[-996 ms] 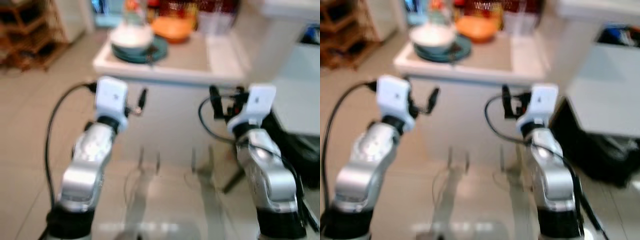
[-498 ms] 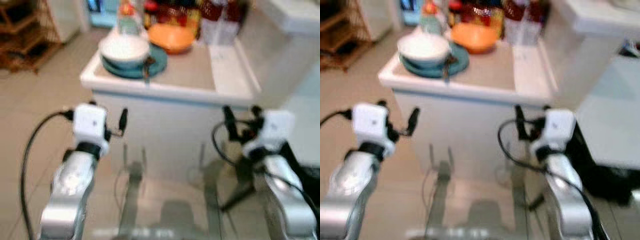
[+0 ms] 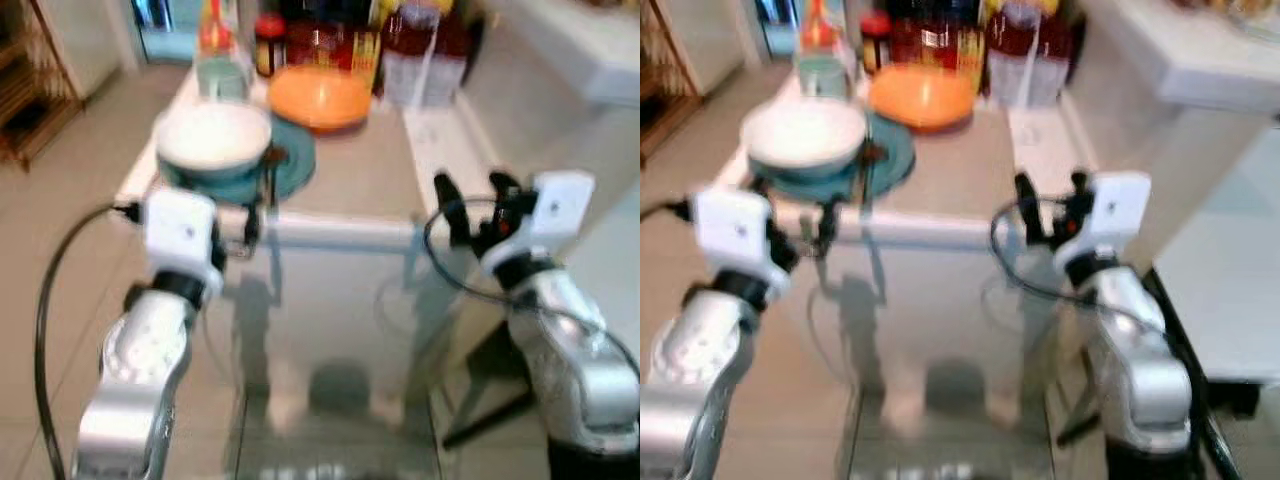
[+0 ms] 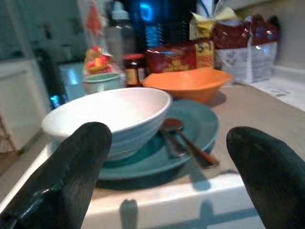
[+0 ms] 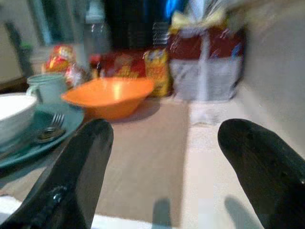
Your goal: Setting the table
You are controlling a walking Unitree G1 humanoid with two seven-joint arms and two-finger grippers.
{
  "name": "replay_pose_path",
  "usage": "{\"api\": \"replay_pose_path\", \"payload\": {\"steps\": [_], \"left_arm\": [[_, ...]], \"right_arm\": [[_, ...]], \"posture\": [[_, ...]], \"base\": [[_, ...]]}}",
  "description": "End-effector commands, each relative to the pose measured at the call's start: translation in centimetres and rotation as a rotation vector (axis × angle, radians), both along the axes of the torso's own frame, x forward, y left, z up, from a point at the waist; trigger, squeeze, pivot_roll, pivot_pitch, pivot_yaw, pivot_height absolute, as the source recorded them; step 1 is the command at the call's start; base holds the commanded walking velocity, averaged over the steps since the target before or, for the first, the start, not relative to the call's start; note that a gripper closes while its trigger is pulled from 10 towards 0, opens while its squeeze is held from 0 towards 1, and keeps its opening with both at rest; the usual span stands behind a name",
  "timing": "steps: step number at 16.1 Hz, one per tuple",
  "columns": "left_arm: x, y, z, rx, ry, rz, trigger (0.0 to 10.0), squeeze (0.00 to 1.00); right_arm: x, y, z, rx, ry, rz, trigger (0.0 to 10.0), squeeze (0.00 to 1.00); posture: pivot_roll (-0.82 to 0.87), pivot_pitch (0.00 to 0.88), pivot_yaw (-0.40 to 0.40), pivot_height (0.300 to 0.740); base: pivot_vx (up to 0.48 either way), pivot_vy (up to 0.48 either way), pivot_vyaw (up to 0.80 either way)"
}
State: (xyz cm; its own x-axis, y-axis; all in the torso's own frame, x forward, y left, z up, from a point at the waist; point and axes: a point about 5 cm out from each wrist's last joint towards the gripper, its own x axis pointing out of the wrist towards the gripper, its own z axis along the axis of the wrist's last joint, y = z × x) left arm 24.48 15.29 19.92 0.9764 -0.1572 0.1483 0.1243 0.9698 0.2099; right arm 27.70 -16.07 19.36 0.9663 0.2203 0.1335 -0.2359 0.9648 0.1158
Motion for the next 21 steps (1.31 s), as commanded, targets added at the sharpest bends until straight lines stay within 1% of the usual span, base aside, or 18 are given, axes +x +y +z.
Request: {"api": "replay_pose_path", "payload": {"steps": [1, 2, 4, 5, 7, 8, 9, 10, 11, 12, 14, 16, 17, 18, 19, 20, 21], "left_arm": [[0.0, 0.6, 0.9, 0.026, -0.029, 0.029, 10.0, 0.00], [0.2, 0.6, 1.3, 0.026, -0.038, 0.033, 10.0, 0.00], [0.1, 0.5, 1.8, 0.033, -0.052, 0.034, 10.0, 0.00], [0.0, 0.4, 2.5, 0.036, -0.085, 0.017, 10.0, 0.00], [-0.2, 0.0, 3.9, 0.040, -0.134, -0.036, 10.0, 0.00], [-0.2, -0.2, 4.8, 0.025, -0.164, -0.080, 10.0, 0.00], [-0.1, -0.6, 5.2, 0.019, -0.163, -0.121, 10.0, 0.00], [0.0, -0.9, 5.6, 0.015, -0.160, -0.170, 10.0, 0.00], [0.0, -1.3, 5.8, 0.028, -0.151, -0.215, 10.0, 0.00], [0.1, -1.5, 5.8, 0.040, -0.136, -0.251, 10.0, 0.00], [0.2, -1.9, 5.4, 0.062, -0.101, -0.282, 10.0, 0.00], [0.2, -2.4, 5.2, 0.069, -0.079, -0.309, 10.0, 0.00], [0.3, -2.4, 5.3, 0.071, -0.076, -0.316, 10.0, 0.00], [0.4, -2.5, 5.3, 0.071, -0.076, -0.317, 10.0, 0.00], [0.5, -2.4, 5.4, 0.073, -0.071, -0.320, 10.0, 0.00], [0.6, -2.4, 5.4, 0.076, -0.066, -0.324, 10.0, 0.00], [0.6, -2.4, 5.4, 0.079, -0.061, -0.324, 10.0, 0.00]], "right_arm": [[0.4, 1.1, 0.5, 0.016, 0.013, 0.083, 10.0, 0.00], [0.7, 1.2, 0.4, 0.005, 0.035, 0.114, 10.0, 0.00], [1.3, 1.0, 0.4, -0.018, 0.054, 0.117, 10.0, 0.00], [1.6, 0.8, 0.7, 0.013, 0.062, 0.111, 10.0, 0.00], [1.8, 0.7, 1.7, 0.106, 0.046, 0.098, 10.0, 0.00], [2.0, 0.6, 2.5, 0.150, 0.024, 0.085, 10.0, 0.95], [2.5, 0.3, 2.9, 0.169, 0.027, 0.055, 10.0, 1.00], [3.0, 0.1, 3.1, 0.173, 0.030, 0.037, 10.0, 1.00], [3.9, -0.3, 3.1, 0.177, 0.055, -0.005, 10.0, 1.00], [5.0, -0.9, 3.0, 0.167, 0.076, -0.073, 10.0, 1.00], [6.8, -1.9, 2.8, 0.161, 0.093, -0.184, 10.0, 1.00], [8.8, -1.9, 1.8, 0.158, 0.160, -0.180, 10.0, 1.00], [9.6, -1.5, 1.2, 0.177, 0.203, -0.141, 10.0, 1.00], [10.0, -1.2, 1.0, 0.189, 0.224, -0.117, 10.0, 1.00], [11.0, -0.6, 0.4, 0.256, 0.279, -0.067, 10.0, 1.00], [11.8, -0.1, 0.4, 0.355, 0.303, -0.037, 10.0, 1.00], [12.6, 0.1, 0.7, 0.449, 0.312, -0.035, 10.0, 1.00]], "posture": [[0.10, 0.077, -0.076, 0.740], [0.10, 0.079, -0.076, 0.740], [0.10, 0.081, -0.075, 0.740], [0.11, 0.083, -0.076, 0.740], [0.11, 0.081, -0.077, 0.740], [0.11, 0.078, -0.079, 0.740], [0.11, 0.077, -0.082, 0.740], [0.11, 0.077, -0.082, 0.740], [0.11, 0.072, -0.081, 0.740], [0.11, 0.072, -0.081, 0.740], [0.10, 0.064, -0.072, 0.740], [0.11, 0.064, -0.070, 0.740], [0.11, 0.066, -0.068, 0.740], [0.11, 0.066, -0.068, 0.740], [0.11, 0.070, -0.067, 0.740], [0.12, 0.074, -0.067, 0.740], [0.12, 0.074, -0.067, 0.740]], "base": [[0.439, 0.000, 0.00], [0.431, 0.000, 0.00], [0.412, 0.000, 0.00], [0.000, 0.000, 0.00], [0.000, 0.000, 0.00], [0.000, 0.000, 0.00], [0.000, 0.000, 0.00], [0.000, 0.000, 0.00], [0.000, 0.000, 0.00], [0.000, 0.000, 0.00], [0.000, 0.000, 0.00], [0.000, 0.000, 0.00], [0.000, 0.000, 0.00], [0.000, 0.000, 0.00], [0.000, 0.000, 0.00], [0.000, 0.000, 0.00], [0.000, 0.000, 0.00]]}}
